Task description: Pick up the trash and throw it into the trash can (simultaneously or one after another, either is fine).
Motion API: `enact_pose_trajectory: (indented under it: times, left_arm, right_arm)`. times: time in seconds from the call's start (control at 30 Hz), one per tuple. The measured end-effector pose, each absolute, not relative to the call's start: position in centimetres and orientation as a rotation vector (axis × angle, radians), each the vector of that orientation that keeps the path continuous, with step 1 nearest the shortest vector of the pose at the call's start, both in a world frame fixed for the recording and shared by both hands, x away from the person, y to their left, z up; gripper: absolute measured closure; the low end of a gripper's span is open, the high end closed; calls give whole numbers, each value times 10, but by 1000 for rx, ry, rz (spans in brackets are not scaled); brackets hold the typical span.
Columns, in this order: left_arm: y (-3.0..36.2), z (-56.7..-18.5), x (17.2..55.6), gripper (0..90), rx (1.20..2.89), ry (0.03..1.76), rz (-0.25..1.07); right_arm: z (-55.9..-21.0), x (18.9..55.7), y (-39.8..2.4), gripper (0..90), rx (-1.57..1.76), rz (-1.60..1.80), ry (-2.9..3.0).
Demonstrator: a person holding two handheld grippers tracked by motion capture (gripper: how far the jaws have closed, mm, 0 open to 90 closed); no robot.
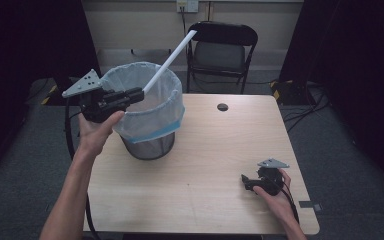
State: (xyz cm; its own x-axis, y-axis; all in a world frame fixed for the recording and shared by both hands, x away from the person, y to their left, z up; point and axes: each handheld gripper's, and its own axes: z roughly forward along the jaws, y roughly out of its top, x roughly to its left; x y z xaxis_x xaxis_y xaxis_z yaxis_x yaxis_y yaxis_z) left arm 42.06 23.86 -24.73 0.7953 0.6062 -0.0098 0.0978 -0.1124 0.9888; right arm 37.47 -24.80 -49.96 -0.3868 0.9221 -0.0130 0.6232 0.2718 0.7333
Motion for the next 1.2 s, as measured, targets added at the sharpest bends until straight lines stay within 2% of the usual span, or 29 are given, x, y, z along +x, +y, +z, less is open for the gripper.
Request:
enact_pose_trajectory:
  times: [0.47, 0.77, 0.8, 0.9, 1.2]
  left_arm:
    - [271, -246, 440, 810, 1628, 647, 508]
    - [286, -260, 455, 799, 1631, 717, 474]
    - [287, -261, 457, 786, 1631, 724, 471]
    - [289, -264, 460, 625, 1631, 751, 464]
    - [289, -264, 458, 334, 1597, 759, 485]
  right_arm:
    - [-500, 375, -248, 119, 1393, 910, 2107]
    - [-500, 375, -248, 119, 1391, 909, 2107]
    - [-500, 375, -248, 119, 1391, 909, 2107]
    - [-500, 375, -248, 119, 1392, 909, 2107]
    - [-500, 375, -248, 119, 1392, 909, 2107]
